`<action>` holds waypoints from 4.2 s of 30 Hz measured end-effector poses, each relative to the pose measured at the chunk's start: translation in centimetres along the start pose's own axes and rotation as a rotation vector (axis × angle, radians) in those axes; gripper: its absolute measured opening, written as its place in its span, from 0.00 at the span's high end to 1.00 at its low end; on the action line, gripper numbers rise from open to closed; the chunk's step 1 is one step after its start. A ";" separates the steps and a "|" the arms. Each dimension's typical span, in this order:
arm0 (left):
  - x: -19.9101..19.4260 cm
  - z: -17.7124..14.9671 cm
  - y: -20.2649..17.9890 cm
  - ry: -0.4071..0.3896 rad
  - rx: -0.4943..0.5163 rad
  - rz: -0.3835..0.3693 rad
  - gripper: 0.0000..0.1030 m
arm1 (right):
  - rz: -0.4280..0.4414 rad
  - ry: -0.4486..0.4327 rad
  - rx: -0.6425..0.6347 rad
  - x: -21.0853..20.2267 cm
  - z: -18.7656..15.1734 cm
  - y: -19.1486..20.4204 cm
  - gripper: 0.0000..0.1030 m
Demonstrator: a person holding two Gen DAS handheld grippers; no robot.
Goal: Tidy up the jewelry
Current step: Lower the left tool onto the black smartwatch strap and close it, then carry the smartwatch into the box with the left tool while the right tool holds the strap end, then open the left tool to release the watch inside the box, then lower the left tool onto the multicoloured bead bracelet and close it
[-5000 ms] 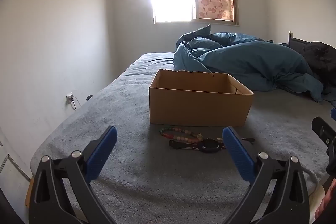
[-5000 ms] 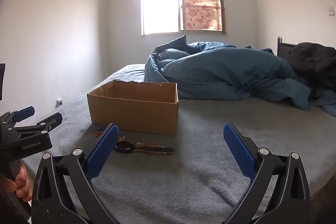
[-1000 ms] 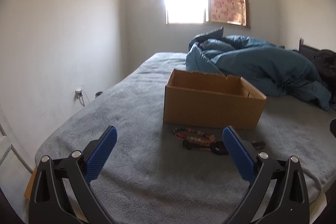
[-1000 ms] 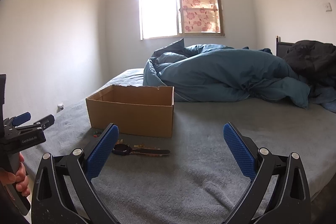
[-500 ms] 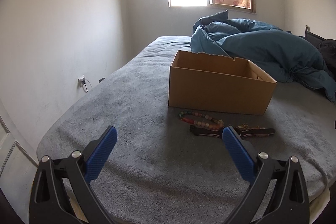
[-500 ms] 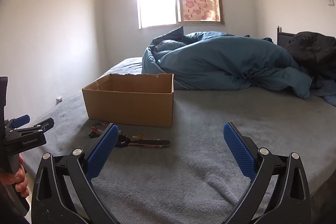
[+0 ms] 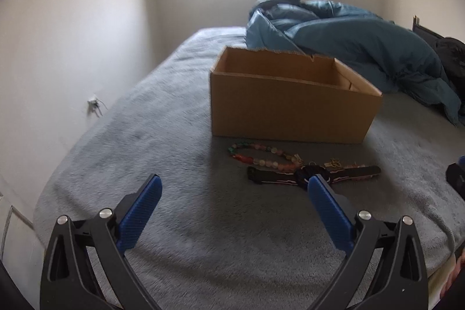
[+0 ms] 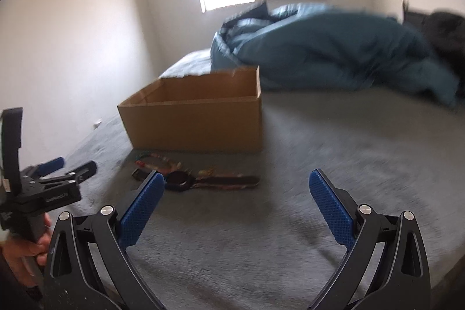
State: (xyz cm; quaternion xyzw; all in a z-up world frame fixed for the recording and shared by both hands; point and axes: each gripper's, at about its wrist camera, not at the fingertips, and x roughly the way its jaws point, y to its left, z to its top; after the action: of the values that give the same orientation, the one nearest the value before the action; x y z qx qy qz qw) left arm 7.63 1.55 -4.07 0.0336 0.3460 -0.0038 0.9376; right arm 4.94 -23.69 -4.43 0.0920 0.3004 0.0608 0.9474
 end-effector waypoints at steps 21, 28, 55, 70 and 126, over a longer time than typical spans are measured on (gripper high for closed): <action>12.4 0.9 -1.2 0.242 0.017 -0.183 0.39 | 0.129 0.334 0.306 14.0 -0.7 -5.7 0.45; 13.4 0.4 -1.2 0.236 0.004 -0.162 0.47 | 0.138 0.355 0.340 14.8 -1.0 -6.5 0.53; 0.5 6.7 -0.1 -0.052 -0.035 -0.293 0.98 | 0.278 0.140 0.246 5.0 6.5 -2.2 0.99; 16.5 23.5 -3.3 0.140 0.078 -0.216 0.98 | 0.252 0.277 0.152 22.3 21.3 1.6 0.99; 15.6 4.7 5.3 0.259 -0.034 -0.256 0.54 | 0.368 0.493 0.293 18.9 1.1 6.8 0.65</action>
State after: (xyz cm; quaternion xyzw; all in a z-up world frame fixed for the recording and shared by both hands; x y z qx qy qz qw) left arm 22.73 6.82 -10.33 -0.0263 0.4653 -0.1132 0.8775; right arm 20.56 -13.97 -12.65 0.2625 0.5046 0.2072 0.7960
